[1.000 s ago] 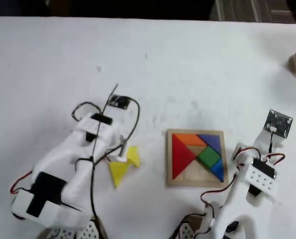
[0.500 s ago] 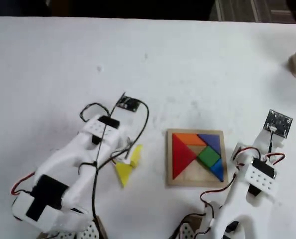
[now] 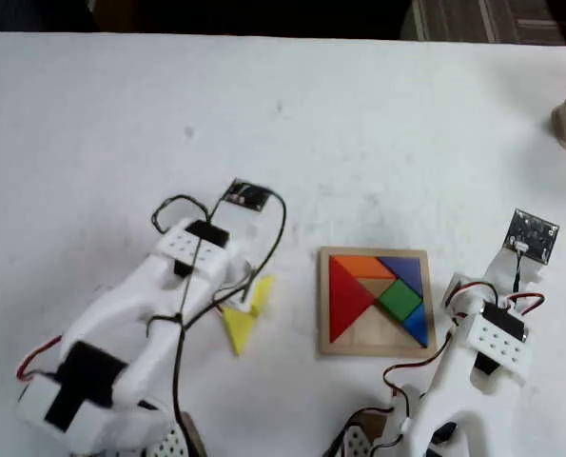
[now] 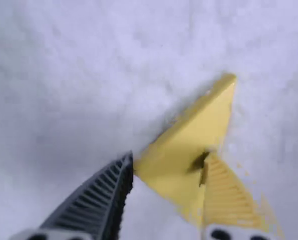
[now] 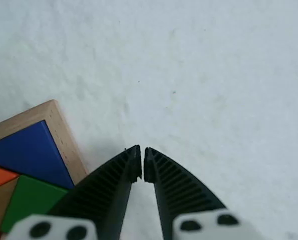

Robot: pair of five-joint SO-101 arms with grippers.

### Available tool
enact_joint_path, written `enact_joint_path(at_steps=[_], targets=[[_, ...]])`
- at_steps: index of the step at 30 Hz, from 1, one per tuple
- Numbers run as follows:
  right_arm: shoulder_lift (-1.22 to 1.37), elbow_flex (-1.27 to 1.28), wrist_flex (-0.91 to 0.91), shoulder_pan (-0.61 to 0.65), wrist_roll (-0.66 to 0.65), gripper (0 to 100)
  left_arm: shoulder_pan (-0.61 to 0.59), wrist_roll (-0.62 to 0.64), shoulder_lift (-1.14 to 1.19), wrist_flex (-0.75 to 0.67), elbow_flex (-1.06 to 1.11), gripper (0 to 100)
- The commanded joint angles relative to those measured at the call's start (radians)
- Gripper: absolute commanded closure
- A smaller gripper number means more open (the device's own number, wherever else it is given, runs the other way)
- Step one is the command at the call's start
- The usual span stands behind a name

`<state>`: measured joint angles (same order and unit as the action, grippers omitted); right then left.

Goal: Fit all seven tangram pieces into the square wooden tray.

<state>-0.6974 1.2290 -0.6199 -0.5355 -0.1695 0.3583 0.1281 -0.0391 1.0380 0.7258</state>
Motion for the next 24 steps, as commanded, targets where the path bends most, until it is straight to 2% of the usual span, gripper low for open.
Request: enact_joint_path(at_steps=[1, 17, 24], targets=[[-0.019, -0.008, 0.016, 0.010, -0.006, 98.2, 0.042, 0.005, 0.008, -0.011, -0.008, 91], [-0.019, -0.008, 0.016, 0.010, -0.006, 98.2, 0.070, 0.006, 0.005, -0.005, -0.032, 89], [-0.019, -0.008, 0.016, 0.010, -0.006, 98.2, 0.156, 0.012, 0.005, -0.003, -0.043, 89]])
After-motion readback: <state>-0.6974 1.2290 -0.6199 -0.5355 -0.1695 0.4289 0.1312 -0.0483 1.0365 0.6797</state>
